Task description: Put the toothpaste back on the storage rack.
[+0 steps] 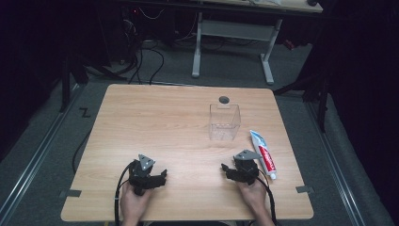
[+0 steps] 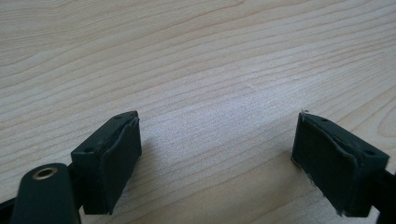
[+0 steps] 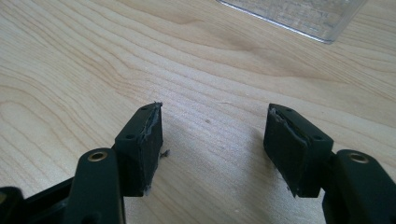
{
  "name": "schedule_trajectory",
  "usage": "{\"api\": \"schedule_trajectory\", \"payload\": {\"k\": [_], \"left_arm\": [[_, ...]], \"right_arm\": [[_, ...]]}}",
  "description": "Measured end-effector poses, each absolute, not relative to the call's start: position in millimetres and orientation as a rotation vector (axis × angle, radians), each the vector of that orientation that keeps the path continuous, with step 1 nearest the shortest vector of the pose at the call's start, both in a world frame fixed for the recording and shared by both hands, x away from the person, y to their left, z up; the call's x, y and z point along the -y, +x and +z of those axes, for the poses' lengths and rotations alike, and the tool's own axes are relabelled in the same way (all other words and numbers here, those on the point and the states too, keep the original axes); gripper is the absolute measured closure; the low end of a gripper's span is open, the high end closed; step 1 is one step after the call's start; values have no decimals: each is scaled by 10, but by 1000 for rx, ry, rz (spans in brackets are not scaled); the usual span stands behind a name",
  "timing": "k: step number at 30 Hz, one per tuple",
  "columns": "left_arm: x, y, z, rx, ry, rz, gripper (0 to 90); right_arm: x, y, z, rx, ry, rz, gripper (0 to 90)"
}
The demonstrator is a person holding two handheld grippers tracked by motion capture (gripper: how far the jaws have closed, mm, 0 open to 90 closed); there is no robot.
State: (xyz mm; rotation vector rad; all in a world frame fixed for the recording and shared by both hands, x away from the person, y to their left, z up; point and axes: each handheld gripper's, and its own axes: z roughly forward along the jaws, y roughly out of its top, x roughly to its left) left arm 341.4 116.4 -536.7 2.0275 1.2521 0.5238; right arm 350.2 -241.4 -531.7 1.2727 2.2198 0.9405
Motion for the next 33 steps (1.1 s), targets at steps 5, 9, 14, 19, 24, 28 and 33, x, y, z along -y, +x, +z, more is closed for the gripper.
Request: {"api": "schedule_trajectory", "payload": {"k": [5, 9, 14, 19, 24, 28, 33], "left_arm": [[-1164, 3419, -5367, -1255, 2027, 525, 159], [-1163, 3421, -5367, -1256, 2027, 525, 159], [-1163, 3422, -5366, -1256, 2027, 525, 159], [-1163, 3422, -5366, -1256, 2027, 525, 159], [-1164, 3422, -5366, -1256, 2026, 524, 159], [-1166, 3421, -5367, -1255, 2026, 524, 159], [-1166, 3421, -5366, -1255, 2026, 524, 159]], "right_arm": [[2414, 3503, -5316, -2218, 1276, 940, 370], [2417, 3506, -5317, -2219, 1270, 939, 370], [2416, 3504, -5317, -2218, 1274, 939, 369], [2415, 3502, -5316, -2214, 1280, 935, 359], [2421, 3496, -5316, -2207, 1289, 932, 361], [2429, 3493, -5316, -2197, 1297, 932, 378], [2441, 3496, -5313, -2189, 1305, 933, 412]]}}
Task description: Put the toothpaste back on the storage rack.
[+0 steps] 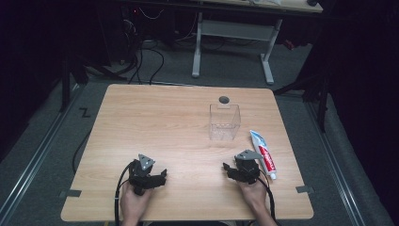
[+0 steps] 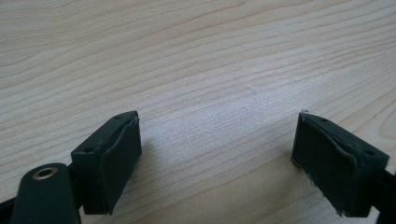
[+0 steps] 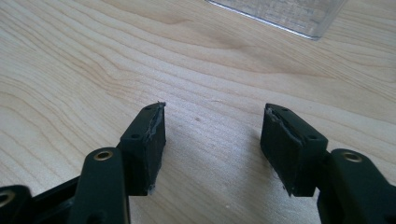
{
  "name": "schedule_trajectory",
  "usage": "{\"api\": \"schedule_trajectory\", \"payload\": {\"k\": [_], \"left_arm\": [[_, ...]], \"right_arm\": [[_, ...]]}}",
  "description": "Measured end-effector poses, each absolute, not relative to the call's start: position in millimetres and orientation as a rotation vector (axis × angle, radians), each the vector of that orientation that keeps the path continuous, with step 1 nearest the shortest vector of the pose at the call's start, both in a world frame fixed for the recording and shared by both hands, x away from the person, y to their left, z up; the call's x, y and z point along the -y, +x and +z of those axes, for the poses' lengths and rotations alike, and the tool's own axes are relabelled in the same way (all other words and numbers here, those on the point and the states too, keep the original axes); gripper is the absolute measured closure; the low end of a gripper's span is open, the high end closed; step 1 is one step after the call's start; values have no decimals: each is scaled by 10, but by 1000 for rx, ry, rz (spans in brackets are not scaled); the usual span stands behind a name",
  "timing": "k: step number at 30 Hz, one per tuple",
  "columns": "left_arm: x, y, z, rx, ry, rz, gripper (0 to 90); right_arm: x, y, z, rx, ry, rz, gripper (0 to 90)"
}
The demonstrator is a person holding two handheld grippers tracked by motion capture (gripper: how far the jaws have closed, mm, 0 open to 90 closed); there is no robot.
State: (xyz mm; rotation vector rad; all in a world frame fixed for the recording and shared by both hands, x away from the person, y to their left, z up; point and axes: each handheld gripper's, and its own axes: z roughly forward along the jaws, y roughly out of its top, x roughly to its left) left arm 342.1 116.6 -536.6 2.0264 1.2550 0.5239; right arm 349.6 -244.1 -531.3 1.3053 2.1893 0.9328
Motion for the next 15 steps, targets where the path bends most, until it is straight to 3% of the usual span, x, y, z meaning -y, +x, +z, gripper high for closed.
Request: {"api": "schedule_trajectory", "payload": {"k": [15], "left_arm": [[-1165, 3421, -5366, -1255, 2027, 525, 159]], "right_arm": [[2493, 3447, -5262, -2161, 1332, 931, 436]]}}
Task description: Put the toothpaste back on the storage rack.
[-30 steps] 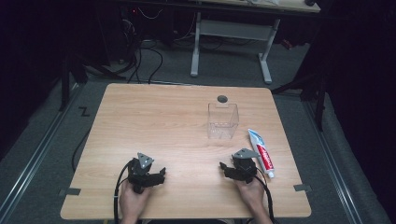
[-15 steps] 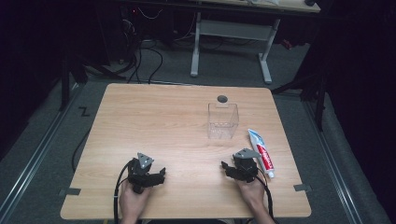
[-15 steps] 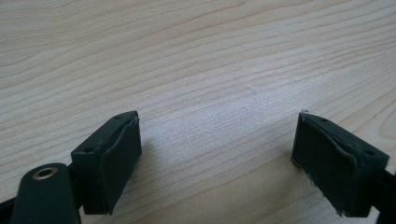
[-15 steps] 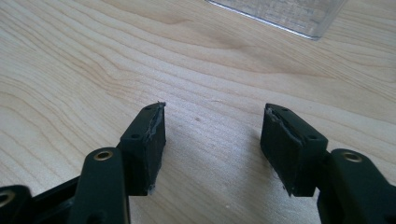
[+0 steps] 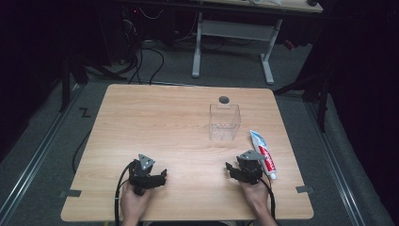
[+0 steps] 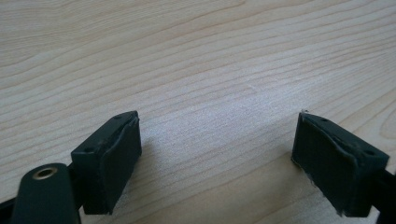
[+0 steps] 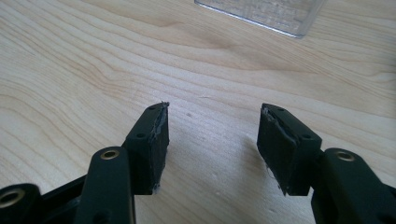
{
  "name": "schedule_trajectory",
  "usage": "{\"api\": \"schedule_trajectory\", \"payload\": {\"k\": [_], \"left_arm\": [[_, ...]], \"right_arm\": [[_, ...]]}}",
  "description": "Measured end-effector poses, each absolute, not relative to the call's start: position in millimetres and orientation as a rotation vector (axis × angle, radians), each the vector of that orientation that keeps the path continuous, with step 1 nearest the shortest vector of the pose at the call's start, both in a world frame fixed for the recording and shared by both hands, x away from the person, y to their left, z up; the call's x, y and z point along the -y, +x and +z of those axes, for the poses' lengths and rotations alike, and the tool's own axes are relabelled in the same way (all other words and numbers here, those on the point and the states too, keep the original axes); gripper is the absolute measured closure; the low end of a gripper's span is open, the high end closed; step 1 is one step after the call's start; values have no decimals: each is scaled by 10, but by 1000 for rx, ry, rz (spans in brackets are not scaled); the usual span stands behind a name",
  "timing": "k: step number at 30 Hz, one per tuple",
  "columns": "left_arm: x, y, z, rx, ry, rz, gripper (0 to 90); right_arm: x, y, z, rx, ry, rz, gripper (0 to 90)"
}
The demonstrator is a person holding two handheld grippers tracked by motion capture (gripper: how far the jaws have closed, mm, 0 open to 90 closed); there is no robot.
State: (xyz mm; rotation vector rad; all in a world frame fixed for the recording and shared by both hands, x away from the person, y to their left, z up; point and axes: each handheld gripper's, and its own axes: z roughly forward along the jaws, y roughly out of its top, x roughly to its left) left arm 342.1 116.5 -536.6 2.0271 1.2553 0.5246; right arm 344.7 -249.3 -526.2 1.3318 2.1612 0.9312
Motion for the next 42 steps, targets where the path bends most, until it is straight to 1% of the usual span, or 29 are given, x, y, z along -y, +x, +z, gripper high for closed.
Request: {"api": "schedule_trajectory", "payload": {"k": [5, 11, 17, 21, 28, 32, 42], "left_arm": [[-1165, 3421, -5366, -1255, 2027, 525, 159], [-1165, 3421, -5366, -1255, 2027, 525, 159], [-1165, 3421, -5366, -1255, 2028, 524, 159], [-1165, 3421, -5366, -1255, 2027, 525, 159], [-1165, 3421, -5366, -1255, 2027, 525, 159], [-1165, 3421, -5366, -1255, 2027, 524, 159], [-1164, 3421, -5366, -1255, 2027, 525, 159]], "right_arm": [[2502, 3385, -5224, -2159, 1320, 931, 427], [2548, 3342, -5168, -2143, 1354, 1006, 394], [2561, 3273, -5152, -2156, 1304, 1058, 372], [2600, 3255, -5162, -2158, 1315, 1068, 370], [2704, 3221, -5158, -2152, 1367, 1067, 395], [2762, 3187, -5148, -2139, 1392, 1059, 424], [2873, 3147, -5105, -2129, 1400, 1065, 443]]}}
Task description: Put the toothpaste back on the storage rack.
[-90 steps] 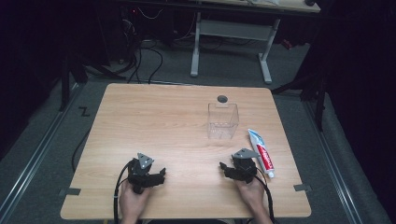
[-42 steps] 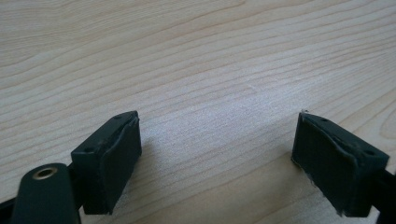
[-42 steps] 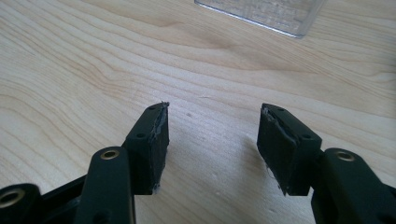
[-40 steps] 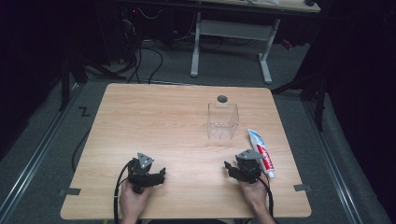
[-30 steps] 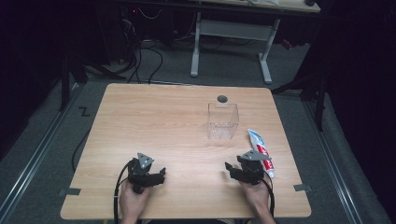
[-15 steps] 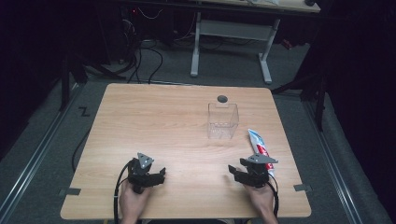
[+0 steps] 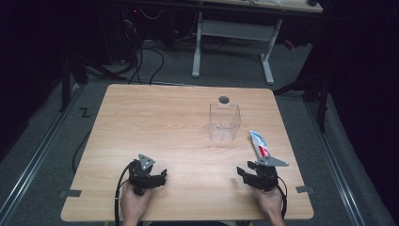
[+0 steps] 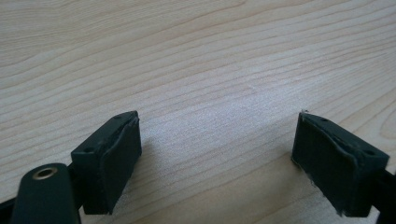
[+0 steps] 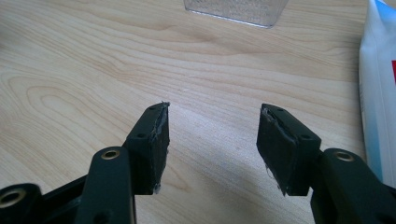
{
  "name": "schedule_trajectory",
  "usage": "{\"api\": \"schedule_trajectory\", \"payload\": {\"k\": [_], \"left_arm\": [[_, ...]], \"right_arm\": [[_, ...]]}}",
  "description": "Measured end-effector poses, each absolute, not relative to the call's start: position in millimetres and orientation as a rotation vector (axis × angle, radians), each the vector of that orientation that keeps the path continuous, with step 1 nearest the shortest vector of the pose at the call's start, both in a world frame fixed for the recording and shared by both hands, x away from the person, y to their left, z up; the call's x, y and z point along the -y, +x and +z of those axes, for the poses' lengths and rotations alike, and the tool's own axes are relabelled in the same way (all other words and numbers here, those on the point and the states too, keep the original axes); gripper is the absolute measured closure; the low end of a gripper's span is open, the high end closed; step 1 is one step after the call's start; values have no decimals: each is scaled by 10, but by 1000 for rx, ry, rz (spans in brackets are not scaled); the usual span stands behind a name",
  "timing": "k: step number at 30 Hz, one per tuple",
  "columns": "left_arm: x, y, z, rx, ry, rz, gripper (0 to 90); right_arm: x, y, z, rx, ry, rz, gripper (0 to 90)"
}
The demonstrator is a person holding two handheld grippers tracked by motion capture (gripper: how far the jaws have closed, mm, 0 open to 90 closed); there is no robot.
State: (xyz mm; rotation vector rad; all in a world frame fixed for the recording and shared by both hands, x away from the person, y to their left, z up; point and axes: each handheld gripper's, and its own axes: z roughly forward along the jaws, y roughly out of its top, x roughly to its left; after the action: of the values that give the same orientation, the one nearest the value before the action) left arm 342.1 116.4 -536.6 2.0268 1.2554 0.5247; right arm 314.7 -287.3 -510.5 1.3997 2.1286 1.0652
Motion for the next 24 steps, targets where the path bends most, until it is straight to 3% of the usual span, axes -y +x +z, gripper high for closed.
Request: {"api": "schedule_trajectory", "payload": {"k": [24], "left_arm": [[-1165, 3421, -5366, -1255, 2027, 525, 159]], "right_arm": [[3120, 3161, -4954, -2071, 1440, 1057, 448]]}}
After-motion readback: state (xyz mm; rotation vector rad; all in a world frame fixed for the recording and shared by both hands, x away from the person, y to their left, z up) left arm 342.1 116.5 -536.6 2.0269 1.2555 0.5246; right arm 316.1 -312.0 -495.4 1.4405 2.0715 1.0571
